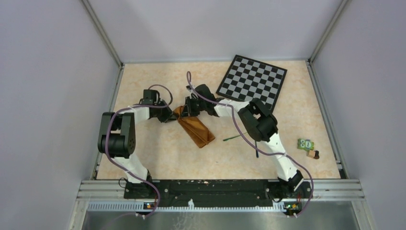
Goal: Fold the napkin into a case and place the utensils inside
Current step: Grasp the top corner of the smaller rectangle folded napkin from the folded napkin, then pick up the smaller rectangle-folded napkin from the center of the board.
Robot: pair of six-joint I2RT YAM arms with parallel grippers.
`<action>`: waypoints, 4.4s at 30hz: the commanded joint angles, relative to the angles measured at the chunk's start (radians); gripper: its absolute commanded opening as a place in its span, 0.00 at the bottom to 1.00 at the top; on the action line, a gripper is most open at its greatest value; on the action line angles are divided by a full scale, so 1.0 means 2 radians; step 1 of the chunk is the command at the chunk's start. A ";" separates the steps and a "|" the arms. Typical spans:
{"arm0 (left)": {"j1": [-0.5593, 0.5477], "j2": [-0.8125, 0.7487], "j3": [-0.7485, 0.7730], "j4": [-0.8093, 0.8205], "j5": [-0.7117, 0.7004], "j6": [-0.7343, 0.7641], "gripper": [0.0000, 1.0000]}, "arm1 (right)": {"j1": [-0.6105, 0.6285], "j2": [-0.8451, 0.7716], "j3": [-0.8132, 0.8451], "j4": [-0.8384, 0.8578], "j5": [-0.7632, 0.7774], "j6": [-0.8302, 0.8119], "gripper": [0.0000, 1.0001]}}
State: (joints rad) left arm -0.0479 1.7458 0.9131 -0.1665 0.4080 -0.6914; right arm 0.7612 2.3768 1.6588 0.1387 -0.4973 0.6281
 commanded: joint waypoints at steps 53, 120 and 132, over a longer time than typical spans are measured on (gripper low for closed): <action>-0.062 -0.079 -0.203 0.146 0.118 -0.136 0.31 | 0.135 -0.222 -0.166 -0.187 0.321 -0.333 0.31; -0.061 -0.131 -0.193 0.092 -0.026 -0.243 0.64 | 0.075 -0.210 -0.275 -0.016 0.142 -0.153 0.00; -0.100 -0.076 -0.143 0.009 -0.128 -0.288 0.28 | 0.076 -0.219 -0.277 -0.008 0.138 -0.162 0.00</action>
State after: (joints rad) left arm -0.2390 1.5314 0.6193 -0.0395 0.2874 -1.2556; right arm 0.9131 1.9575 1.1194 0.1276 -0.2081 0.3279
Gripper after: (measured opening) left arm 0.340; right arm 0.005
